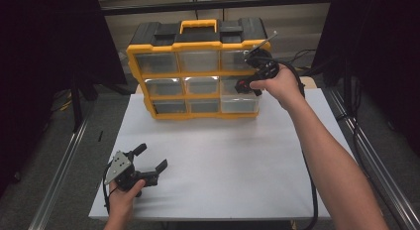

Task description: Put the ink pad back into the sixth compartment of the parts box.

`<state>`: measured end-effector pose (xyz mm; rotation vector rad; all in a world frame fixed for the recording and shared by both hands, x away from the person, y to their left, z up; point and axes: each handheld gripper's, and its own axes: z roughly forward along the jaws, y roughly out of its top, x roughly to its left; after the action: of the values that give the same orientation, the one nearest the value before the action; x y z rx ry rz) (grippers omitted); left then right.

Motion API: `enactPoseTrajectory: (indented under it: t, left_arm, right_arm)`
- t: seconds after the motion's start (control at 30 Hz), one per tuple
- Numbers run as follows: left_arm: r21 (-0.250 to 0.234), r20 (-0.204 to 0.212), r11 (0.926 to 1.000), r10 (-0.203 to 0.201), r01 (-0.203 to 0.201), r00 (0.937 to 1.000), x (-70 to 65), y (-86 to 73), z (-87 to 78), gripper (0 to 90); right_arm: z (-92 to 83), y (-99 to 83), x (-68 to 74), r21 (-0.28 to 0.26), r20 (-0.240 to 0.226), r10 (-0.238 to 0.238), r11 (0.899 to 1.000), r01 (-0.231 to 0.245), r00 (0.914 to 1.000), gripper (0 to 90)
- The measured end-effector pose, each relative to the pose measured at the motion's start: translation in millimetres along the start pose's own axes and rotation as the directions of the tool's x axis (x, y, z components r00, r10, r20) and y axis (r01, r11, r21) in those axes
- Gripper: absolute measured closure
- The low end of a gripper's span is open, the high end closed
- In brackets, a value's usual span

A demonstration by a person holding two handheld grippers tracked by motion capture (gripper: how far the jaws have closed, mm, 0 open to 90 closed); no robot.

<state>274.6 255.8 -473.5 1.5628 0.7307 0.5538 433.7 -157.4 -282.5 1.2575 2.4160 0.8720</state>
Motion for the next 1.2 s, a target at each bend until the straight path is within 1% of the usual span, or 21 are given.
enactPoseTrajectory:
  t: [0.07, 0.1, 0.13, 0.2, 0.3, 0.43, 0.57, 0.6, 0.63, 0.67, 0.7, 0.77, 0.83, 0.87, 0.93, 0.97, 1.03, 1.07, 1.13, 1.17, 1.2]
  left_arm:
    - [0.001, -0.002, 1.0, 0.002, -0.002, 1.0, -0.1, -0.1, 0.0, 2.4]
    - [0.0, -0.002, 1.0, 0.003, -0.003, 1.0, -0.1, -0.2, 0.1, 2.4]
    - [0.003, -0.002, 1.0, 0.006, -0.006, 1.0, 0.1, -0.3, -0.1, 2.4]
    - [0.004, 0.0, 1.0, 0.008, -0.008, 1.0, 0.4, -0.1, -0.3, 2.4]
    - [0.003, 0.001, 0.9999, 0.01, -0.01, 1.0, 0.4, 0.1, -0.5, 2.4]
    - [0.0, 0.0, 0.9999, 0.014, -0.014, 0.9999, 0.8, 0.3, -0.4, 2.4]
    - [0.002, 0.0, 0.9999, 0.015, -0.015, 0.9999, 0.7, 0.2, -0.5, 2.4]
    - [0.007, 0.007, 0.9998, 0.016, -0.016, 0.9998, 1.2, 0.3, -1.1, 2.4]
    - [0.004, 0.006, 0.9998, 0.018, -0.018, 0.9998, 1.8, 0.5, -1.2, 2.4]
    - [-0.001, -0.002, 0.9999, 0.015, -0.015, 0.9999, 1.3, 0.5, -0.6, 2.4]
    - [0.0, -0.002, 0.9999, 0.013, -0.013, 0.9999, 1.1, 0.4, -0.3, 2.4]
    - [0.001, -0.002, 0.9999, 0.011, -0.011, 0.9999, 0.7, 0.2, 0.1, 2.4]
    - [0.0, -0.001, 1.0, 0.004, -0.004, 1.0, -0.4, 0.2, 0.0, 2.4]
    - [-0.004, 0.008, 1.0, 0.001, -0.001, 1.0, -0.3, 0.3, -0.1, 2.4]
    - [-0.007, 0.004, 1.0, -0.003, 0.004, 1.0, -0.6, 0.3, -0.4, 2.4]
    - [-0.003, 0.0, 1.0, 0.003, -0.003, 1.0, -0.3, 0.4, -1.0, 2.4]
    - [-0.001, 0.006, 0.9999, 0.012, -0.012, 0.9999, -0.1, 0.7, -1.7, 2.4]
    - [0.0, 0.0, 0.9999, 0.012, -0.012, 0.9999, -0.4, 0.8, -2.0, 2.4]
    - [0.001, -0.003, 0.9999, 0.014, -0.014, 0.9999, -0.4, 0.7, -2.4, 2.4]
    - [0.006, -0.004, 0.9998, 0.017, -0.017, 0.9998, -0.4, 0.7, -3.0, 2.4]
    - [0.004, -0.003, 0.9997, 0.026, -0.026, 0.9997, 0.0, 0.7, -3.4, 2.4]
  right_arm:
    - [0.3, -0.1, 0.4, -0.004, -0.002, 0.0, 1.0, 0.0, 1.0, 30.0]
    - [-0.5, -0.1, 1.1, -0.002, 0.003, 0.001, 1.0, -0.001, 1.0, 33.1]
    - [-1.1, -0.1, 1.2, -0.012, -0.001, -0.011, 1.0, 0.011, 0.9999, 33.3]
    - [-3.1, 0.4, 1.7, -0.02, -0.008, -0.004, 1.0, 0.003, 1.0, 33.2]
    - [-5.5, -0.1, 2.2, -0.031, -0.016, -0.005, 1.0, 0.005, 0.9999, 35.7]
    - [-8.8, -1.6, 4.0, -0.037, -0.028, -0.019, 0.999, 0.018, 0.9994, 41.0]
    - [-14.2, -3.7, 6.2, -0.058, -0.058, -0.019, 0.998, 0.016, 0.9981, 46.1]
    - [-15.5, -4.4, 6.5, -0.06, -0.057, -0.022, 0.998, 0.018, 0.9981, 47.9]
    - [-16.2, -5.8, 6.5, -0.063, -0.079, -0.026, 0.998, 0.021, 0.9966, 49.9]
    - [-16.6, -6.7, 5.9, -0.063, -0.086, -0.033, 0.998, 0.028, 0.9957, 50.8]
    - [-17.5, -8.3, 6.2, -0.059, -0.092, -0.026, 0.998, 0.021, 0.9955, 53.3]
    - [-18.7, -10.5, 6.1, -0.051, -0.1, -0.032, 0.998, 0.027, 0.9944, 55.3]
    - [-19.0, -12.7, 5.4, -0.067, -0.117, -0.044, 0.997, 0.036, 0.9922, 58.2]
    - [-20.4, -13.6, 5.4, -0.064, -0.123, -0.041, 0.997, 0.034, 0.9916, 59.3]
    - [-22.4, -15.3, 5.2, -0.06, -0.139, -0.043, 0.998, 0.035, 0.9893, 62.4]
    - [-23.8, -16.0, 5.6, -0.054, -0.148, -0.04, 0.998, 0.032, 0.9882, 64.9]
    - [-25.8, -16.9, 6.3, -0.05, -0.158, -0.046, 0.998, 0.039, 0.9864, 68.4]
    - [-26.7, -17.7, 6.7, -0.056, -0.174, -0.059, 0.997, 0.05, 0.9829, 71.3]
    - [-28.5, -18.6, 7.9, -0.062, -0.201, -0.057, 0.997, 0.045, 0.978, 75.3]
    - [-28.4, -18.9, 7.9, -0.069, -0.209, -0.071, 0.996, 0.058, 0.9753, 76.8]
    - [-29.2, -19.5, 9.2, -0.063, -0.214, -0.073, 0.996, 0.061, 0.9742, 78.1]
